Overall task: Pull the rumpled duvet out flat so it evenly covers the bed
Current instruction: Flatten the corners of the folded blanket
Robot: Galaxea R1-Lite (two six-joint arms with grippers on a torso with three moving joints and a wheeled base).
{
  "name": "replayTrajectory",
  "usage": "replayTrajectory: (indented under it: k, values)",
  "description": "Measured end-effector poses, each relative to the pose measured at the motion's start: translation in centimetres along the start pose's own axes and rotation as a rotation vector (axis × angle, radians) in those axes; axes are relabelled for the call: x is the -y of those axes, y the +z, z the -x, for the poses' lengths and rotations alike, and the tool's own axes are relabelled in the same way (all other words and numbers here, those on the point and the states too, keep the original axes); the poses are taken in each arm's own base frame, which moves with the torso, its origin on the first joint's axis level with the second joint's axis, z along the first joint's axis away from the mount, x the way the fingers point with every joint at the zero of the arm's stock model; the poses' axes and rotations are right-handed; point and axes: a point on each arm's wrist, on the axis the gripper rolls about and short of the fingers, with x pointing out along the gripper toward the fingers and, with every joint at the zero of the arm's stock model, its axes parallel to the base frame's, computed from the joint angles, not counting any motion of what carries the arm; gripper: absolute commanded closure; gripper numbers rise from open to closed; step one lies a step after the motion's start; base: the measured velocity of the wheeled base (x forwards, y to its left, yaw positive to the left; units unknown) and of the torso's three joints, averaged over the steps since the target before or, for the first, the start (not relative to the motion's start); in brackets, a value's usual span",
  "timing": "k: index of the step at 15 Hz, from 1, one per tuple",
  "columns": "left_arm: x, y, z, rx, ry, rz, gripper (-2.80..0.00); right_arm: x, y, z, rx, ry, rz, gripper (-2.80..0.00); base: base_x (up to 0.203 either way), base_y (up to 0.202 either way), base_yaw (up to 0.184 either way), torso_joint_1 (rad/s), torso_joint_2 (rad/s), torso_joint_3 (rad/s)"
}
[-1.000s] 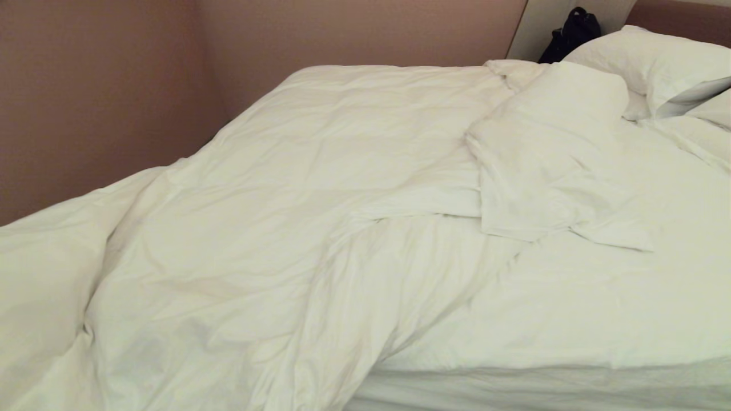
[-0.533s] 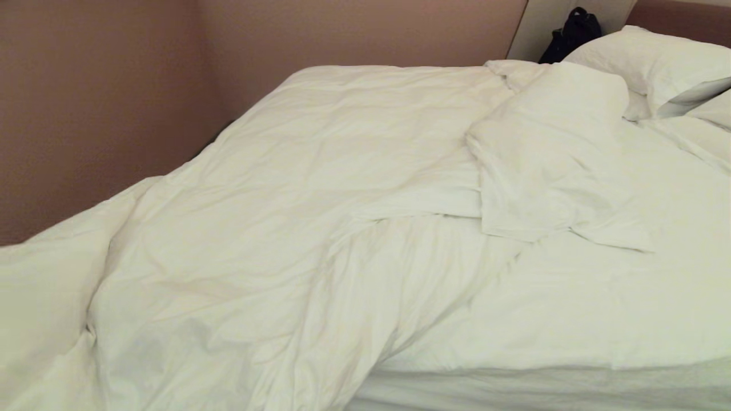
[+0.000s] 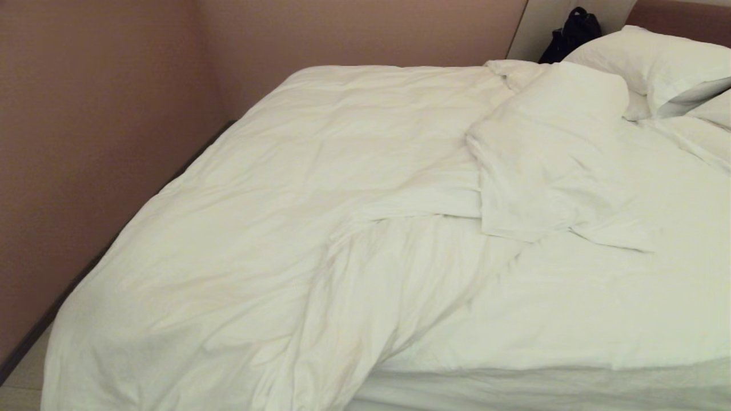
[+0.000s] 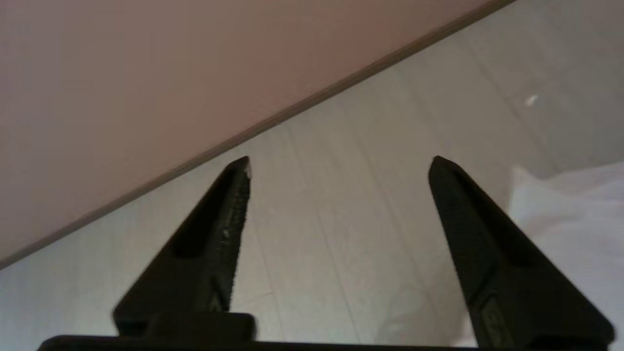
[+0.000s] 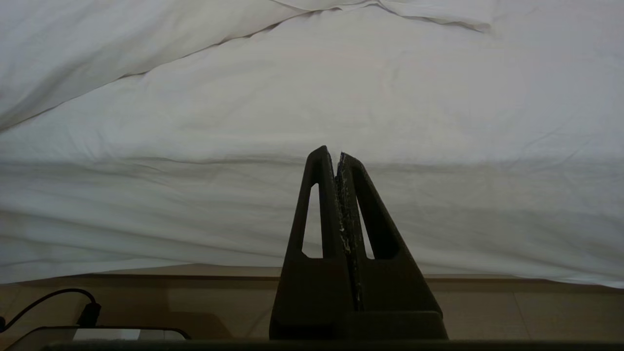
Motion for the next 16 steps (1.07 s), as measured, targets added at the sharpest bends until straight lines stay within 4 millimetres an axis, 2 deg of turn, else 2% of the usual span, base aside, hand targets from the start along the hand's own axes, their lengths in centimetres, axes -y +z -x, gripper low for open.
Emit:
replayTrajectory:
  k: [4,6,9,11,13,14,16]
  values:
    - [0.4,1.1,3.1,0.079,-0.164,0.008,-2.80,0.0,0.0,0.0,0.000,0.000,0.000,0.00,0.000,0.000,0.000,0.000,0.00,0.000]
    - [0.2,1.6,5.7,0.134,-0.343,0.031,-2.80,0.0,0.0,0.0,0.000,0.000,0.000,0.00,0.000,0.000,0.000,0.000,0.00,0.000]
    - [-0.8,2.3,10.3,0.198,-0.703,0.086,-2.80,0.0,0.0,0.0,0.000,0.001,0.000,0.00,0.000,0.000,0.000,0.000,0.00,0.000]
    - [-1.3,1.8,12.8,0.213,-0.902,0.094,-2.80,0.0,0.0,0.0,0.000,0.000,0.000,0.00,0.000,0.000,0.000,0.000,0.00,0.000]
    - [-1.5,0.6,14.6,0.218,-1.023,0.069,-2.80,0.0,0.0,0.0,0.000,0.000,0.000,0.00,0.000,0.000,0.000,0.000,0.00,0.000]
    - [-1.4,0.0,15.3,0.220,-1.054,0.058,0.00,0.0,0.0,0.0,0.000,0.000,0.001,0.00,0.000,0.000,0.000,0.000,0.00,0.000]
    - [-1.4,-0.8,16.3,0.225,-1.094,0.042,0.00,0.0,0.0,0.0,0.000,0.000,0.000,0.00,0.000,0.000,0.000,0.000,0.00,0.000]
